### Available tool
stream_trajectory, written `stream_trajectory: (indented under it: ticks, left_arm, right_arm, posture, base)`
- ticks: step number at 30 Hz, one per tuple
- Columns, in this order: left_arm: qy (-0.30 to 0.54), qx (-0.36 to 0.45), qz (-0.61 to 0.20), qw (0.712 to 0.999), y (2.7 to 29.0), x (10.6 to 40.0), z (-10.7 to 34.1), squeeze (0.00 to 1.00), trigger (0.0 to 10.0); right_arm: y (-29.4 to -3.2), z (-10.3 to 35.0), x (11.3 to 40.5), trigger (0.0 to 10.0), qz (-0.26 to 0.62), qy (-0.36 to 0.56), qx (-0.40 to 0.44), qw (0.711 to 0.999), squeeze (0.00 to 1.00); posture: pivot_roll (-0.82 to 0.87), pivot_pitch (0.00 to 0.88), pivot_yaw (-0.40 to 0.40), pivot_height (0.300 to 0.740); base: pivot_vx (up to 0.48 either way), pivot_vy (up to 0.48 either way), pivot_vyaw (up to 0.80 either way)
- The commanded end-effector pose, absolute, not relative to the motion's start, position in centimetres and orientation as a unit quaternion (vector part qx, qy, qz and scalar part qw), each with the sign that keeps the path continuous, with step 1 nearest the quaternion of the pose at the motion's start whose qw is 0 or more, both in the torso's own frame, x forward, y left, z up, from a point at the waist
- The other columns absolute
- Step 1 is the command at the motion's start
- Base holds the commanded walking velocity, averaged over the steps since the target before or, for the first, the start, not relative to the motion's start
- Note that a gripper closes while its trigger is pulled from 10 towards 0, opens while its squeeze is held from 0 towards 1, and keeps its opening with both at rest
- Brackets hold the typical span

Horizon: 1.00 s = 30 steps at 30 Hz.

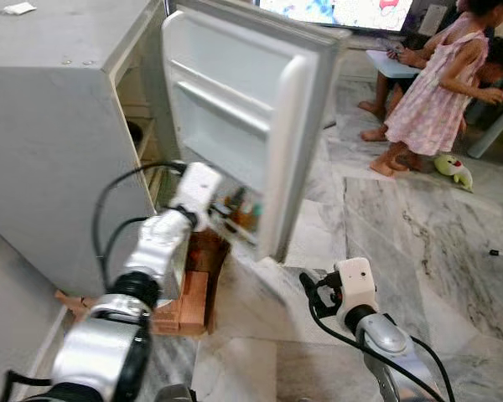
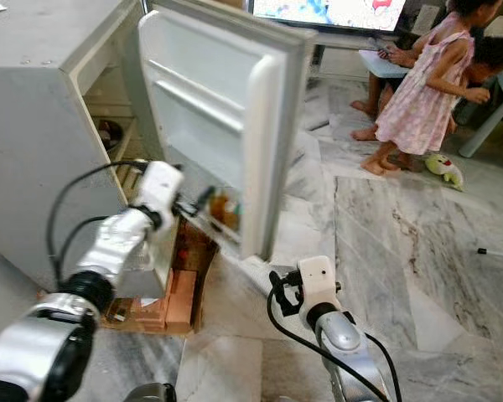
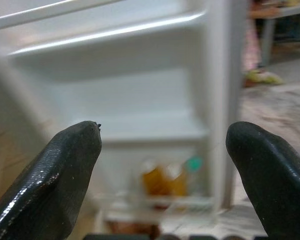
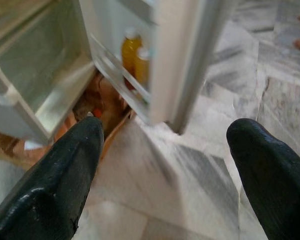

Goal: Restocking fridge

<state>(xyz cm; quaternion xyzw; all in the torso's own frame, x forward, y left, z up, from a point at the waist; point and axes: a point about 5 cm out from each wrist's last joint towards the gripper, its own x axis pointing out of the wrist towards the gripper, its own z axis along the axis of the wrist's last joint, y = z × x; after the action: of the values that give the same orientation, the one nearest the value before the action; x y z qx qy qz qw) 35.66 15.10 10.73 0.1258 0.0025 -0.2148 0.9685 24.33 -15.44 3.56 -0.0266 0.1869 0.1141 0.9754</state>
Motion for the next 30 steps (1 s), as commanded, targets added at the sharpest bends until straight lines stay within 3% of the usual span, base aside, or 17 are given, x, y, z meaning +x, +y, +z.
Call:
stream_trajectory:
  ticks: [1,4,8,13,22,30]
  left_arm:
    - [0.013,0.113,-0.204,0.972,15.7,35.1,10.0,0.0,10.0]
    - [0.017,0.095,-0.16,0.982,17.7,33.5,8.8,0.0,10.0]
    - [0.014,0.082,-0.141,0.987,18.5,31.8,8.2,0.0,10.0]
    - [0.02,0.073,-0.104,0.992,20.1,28.9,7.4,0.0,10.0]
    - [0.013,0.073,-0.058,0.996,20.8,28.3,8.3,0.0,10.0]
    - [0.017,0.095,-0.072,0.993,20.1,28.5,8.3,0.0,10.0]
  right_arm:
    - [-15.6,4.9,25.1,10.0,0.104,0.155,-0.014,0.982,0.0]
    - [-15.5,6.1,25.7,10.0,0.109,0.128,-0.017,0.986,0.0]
    - [-15.5,7.3,26.3,10.0,0.102,0.099,-0.012,0.99,0.0]
    - [-15.3,8.7,27.5,10.0,0.092,0.075,-0.005,0.993,0.0]
    - [-14.1,9.6,29.0,10.0,0.088,0.05,-0.013,0.995,0.0]
    - [-13.7,9.9,28.9,10.0,0.091,0.035,0.0,0.995,0.0]
  posture:
    - [-0.01,0.0,-0.039,0.74]
    - [0.02,0.0,-0.03,0.74]
    - [0.04,0.011,-0.034,0.74]
    - [0.03,0.011,-0.06,0.74]
    - [0.02,0.0,-0.057,0.74]
    - [0.02,0.0,-0.041,0.74]
  base:
    - [0.0,0.0,0.0]
    - [0.0,0.0,0.0]
    - [0.0,0.0,0.0]
    - [0.0,-0.397,0.0]
    - [0.0,-0.453,0.0]
    - [0.068,-0.432,0.0]
